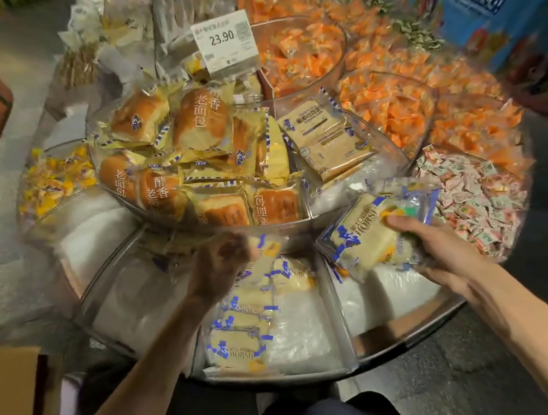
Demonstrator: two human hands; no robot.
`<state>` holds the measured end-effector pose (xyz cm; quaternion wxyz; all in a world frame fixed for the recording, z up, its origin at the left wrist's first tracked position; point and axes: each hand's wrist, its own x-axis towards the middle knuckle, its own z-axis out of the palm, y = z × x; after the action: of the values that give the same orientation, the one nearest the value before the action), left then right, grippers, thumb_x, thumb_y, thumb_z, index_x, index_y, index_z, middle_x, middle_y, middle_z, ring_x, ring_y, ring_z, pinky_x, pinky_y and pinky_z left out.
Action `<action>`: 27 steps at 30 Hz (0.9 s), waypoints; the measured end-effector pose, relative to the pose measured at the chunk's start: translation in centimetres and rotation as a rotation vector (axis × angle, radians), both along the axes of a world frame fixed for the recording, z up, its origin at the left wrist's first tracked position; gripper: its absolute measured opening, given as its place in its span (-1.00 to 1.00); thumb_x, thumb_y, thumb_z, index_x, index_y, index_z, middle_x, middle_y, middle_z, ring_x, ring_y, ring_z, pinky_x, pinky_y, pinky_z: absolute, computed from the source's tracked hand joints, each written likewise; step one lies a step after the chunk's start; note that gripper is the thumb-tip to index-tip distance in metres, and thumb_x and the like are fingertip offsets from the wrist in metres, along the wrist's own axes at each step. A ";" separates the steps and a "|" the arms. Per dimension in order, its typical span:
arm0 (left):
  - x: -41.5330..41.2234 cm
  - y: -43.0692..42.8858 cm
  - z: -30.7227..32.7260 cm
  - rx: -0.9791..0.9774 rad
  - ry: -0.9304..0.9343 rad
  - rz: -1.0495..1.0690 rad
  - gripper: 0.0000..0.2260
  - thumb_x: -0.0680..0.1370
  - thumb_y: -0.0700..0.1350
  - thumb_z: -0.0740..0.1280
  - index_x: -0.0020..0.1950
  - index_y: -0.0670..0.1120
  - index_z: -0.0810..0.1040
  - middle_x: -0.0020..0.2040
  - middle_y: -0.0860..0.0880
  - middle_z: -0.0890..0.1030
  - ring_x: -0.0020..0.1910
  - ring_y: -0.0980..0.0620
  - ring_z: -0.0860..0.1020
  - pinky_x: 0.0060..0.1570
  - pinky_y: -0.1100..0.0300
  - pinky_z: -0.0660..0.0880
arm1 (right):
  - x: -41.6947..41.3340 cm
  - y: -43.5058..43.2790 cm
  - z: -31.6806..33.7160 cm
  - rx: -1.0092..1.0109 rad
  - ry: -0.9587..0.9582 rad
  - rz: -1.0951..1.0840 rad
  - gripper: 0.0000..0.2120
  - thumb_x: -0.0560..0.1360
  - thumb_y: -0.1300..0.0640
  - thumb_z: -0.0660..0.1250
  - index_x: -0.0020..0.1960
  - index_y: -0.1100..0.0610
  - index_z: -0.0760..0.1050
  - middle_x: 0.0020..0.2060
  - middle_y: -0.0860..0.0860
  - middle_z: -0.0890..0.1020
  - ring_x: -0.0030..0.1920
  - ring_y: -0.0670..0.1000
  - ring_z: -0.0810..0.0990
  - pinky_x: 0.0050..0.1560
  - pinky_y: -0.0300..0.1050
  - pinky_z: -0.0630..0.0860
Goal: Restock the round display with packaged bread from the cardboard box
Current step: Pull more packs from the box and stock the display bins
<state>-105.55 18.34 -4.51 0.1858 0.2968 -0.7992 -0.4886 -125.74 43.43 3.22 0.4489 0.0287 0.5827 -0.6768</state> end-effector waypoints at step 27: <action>-4.8 3.5 -8.7 -0.814 -0.800 -0.758 -0.56 0.54 0.20 0.34 0.29 -0.05 0.57 0.40 -0.02 0.45 0.45 -0.05 0.19 0.41 -0.07 0.10 | 3.3 0.0 -1.8 -0.013 -0.052 -0.031 -0.57 0.33 0.26 0.43 0.19 0.26 0.51 0.01 0.18 0.72 -0.02 0.08 0.73 -0.21 -0.12 0.66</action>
<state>-110.31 21.89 -13.23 -0.2110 0.0608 -0.9750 -0.0332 -122.43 43.40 1.38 0.4535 0.0527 0.5659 -0.6865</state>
